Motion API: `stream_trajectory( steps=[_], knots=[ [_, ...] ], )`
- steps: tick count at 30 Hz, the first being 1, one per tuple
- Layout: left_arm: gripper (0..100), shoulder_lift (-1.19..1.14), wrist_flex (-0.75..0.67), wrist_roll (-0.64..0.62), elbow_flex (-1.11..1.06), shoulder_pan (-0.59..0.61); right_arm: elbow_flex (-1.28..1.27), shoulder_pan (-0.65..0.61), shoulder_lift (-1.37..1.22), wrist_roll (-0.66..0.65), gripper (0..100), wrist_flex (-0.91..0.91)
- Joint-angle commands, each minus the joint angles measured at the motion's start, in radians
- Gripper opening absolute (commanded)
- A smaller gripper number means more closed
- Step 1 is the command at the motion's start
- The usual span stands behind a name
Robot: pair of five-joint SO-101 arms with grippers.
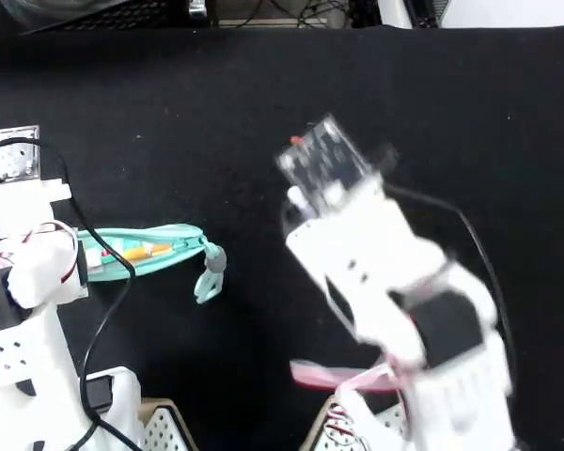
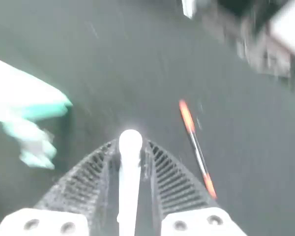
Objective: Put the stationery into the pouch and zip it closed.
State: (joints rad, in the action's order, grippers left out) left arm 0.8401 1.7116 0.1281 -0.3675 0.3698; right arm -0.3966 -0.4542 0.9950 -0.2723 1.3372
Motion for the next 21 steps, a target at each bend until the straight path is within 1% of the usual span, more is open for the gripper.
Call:
stream_trajectory(
  steps=[1, 4, 9, 12, 14, 16, 21],
  knots=[
    [3, -0.014, -0.02, 0.002, 0.039, -0.016, 0.001, -0.137, 0.119, 0.086, 1.1, -0.057],
    [3, -0.014, -0.02, 0.002, 0.039, -0.016, -0.002, -0.256, 0.166, 0.084, 1.2, -0.181],
    [3, -0.014, -0.02, 0.002, 0.038, -0.016, -0.004, -0.44, 0.191, 0.092, 1.2, -0.448],
    [3, -0.014, -0.02, 0.002, 0.015, -0.016, -0.021, -0.545, 0.177, 0.092, 1.2, -0.537],
    [3, -0.014, -0.02, 0.003, 0.001, -0.016, -0.071, -0.577, 0.162, 0.092, 1.2, -0.591],
    [3, -0.014, -0.02, 0.003, -0.002, -0.016, -0.148, -0.577, 0.148, 0.092, 1.2, -0.669],
    [3, -0.011, -0.02, 0.005, -0.002, -0.016, -0.349, -0.578, 0.142, 0.092, 1.2, -0.937]
  ],
)
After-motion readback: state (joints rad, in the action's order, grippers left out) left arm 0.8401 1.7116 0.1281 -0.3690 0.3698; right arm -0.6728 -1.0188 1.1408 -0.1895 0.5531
